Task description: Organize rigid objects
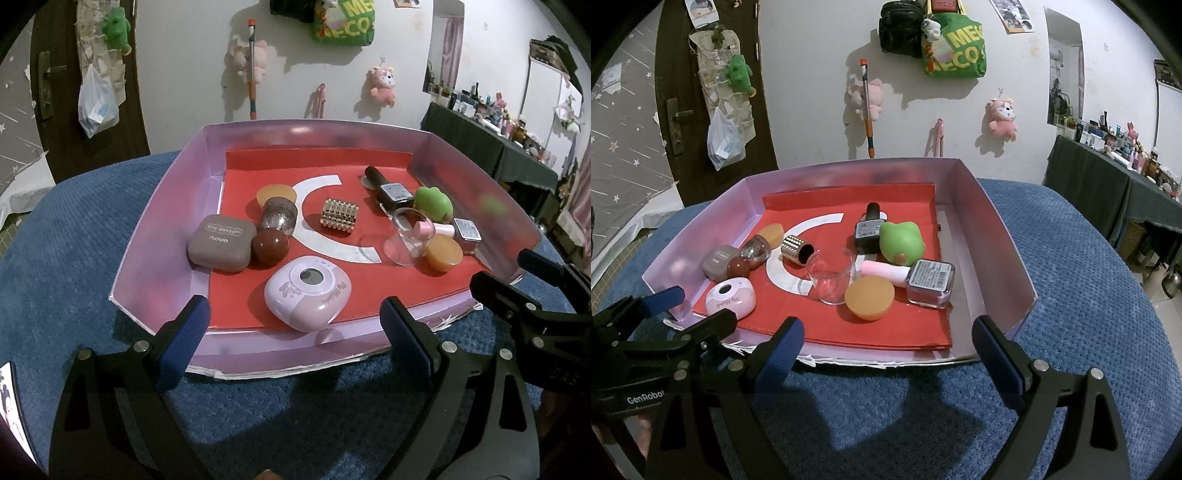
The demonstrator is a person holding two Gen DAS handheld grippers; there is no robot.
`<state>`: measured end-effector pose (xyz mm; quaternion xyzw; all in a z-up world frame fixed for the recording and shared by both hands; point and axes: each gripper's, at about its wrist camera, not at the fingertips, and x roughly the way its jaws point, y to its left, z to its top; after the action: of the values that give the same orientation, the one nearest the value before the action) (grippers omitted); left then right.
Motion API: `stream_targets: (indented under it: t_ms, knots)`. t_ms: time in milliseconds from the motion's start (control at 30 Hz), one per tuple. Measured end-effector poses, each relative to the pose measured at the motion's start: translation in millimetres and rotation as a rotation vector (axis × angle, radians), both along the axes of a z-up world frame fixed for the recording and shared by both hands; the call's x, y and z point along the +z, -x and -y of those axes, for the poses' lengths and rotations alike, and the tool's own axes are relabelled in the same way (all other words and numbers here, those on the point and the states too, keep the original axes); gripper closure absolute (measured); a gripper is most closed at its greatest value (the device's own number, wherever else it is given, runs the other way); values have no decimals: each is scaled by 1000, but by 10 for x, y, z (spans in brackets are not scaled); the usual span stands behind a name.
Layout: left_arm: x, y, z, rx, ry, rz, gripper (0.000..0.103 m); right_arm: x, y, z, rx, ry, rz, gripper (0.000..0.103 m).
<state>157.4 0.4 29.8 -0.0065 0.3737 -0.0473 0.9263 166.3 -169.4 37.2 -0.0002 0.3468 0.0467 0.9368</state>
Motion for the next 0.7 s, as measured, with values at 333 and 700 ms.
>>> stream_targets:
  t_ms: [333, 700]
  knots:
    - [-30, -17, -45, 11, 16, -18, 8, 6, -5, 3, 0, 0, 0, 7]
    - [70, 65, -10, -4, 24, 3, 8, 94, 60, 5, 8, -28, 5, 7]
